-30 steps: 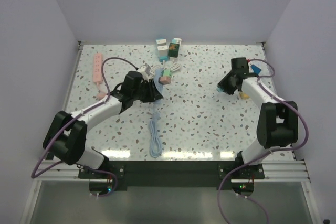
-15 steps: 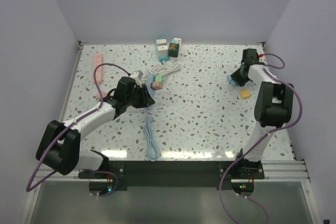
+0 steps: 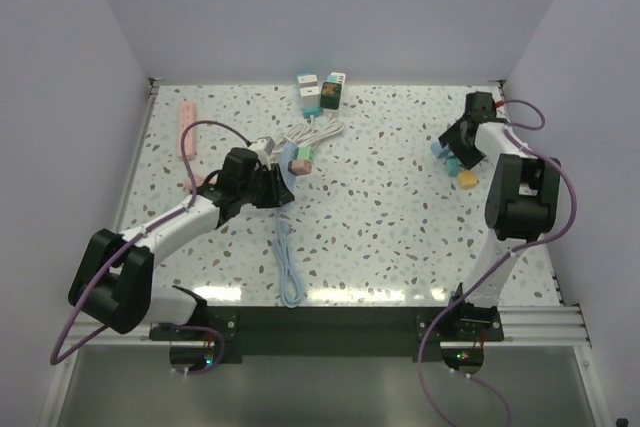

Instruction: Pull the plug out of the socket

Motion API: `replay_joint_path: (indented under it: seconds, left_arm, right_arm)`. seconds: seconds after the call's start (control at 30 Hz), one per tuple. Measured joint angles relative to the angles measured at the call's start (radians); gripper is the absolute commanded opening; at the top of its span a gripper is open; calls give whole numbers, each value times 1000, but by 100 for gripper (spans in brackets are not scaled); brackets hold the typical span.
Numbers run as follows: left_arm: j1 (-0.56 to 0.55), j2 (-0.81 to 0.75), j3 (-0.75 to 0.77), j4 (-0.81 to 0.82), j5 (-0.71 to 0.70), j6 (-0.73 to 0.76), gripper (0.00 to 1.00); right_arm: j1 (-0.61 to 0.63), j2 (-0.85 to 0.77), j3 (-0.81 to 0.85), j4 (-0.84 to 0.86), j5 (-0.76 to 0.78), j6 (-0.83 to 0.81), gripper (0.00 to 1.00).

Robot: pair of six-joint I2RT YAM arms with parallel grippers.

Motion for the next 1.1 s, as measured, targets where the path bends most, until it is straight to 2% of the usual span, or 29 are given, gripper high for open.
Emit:
replay_joint_path:
  seconds: [0.03,0.2,0.4,0.57,0.73,0.87,1.1]
  left_arm:
    - [0,0,-1,-1,2,2,0]
    - [0,0,-9,1,11,21,0]
    - [0,17,-10,2,11,29,0]
    - [-10,41,-10,6,11,29,0]
    - [-36,57,-10,24,12,26,0]
    - [-57,66,-10,38,16,17,0]
    - [-86,77,-11,86,30,-13,0]
  right_arm:
    - [0,-4,-10,1,0,-2,75]
    - [0,-66,-50,-11,-9,-21,76]
    - [25,-232,-61,-2,-167,-64,75]
    - [209,-307,-155,79,-368,-80,75]
    - [412,-307,-296,211,-528,-2,83]
    - [479,-303,-330,312,-597,74,89]
    - [541,-275,-329,463,-615,152,86]
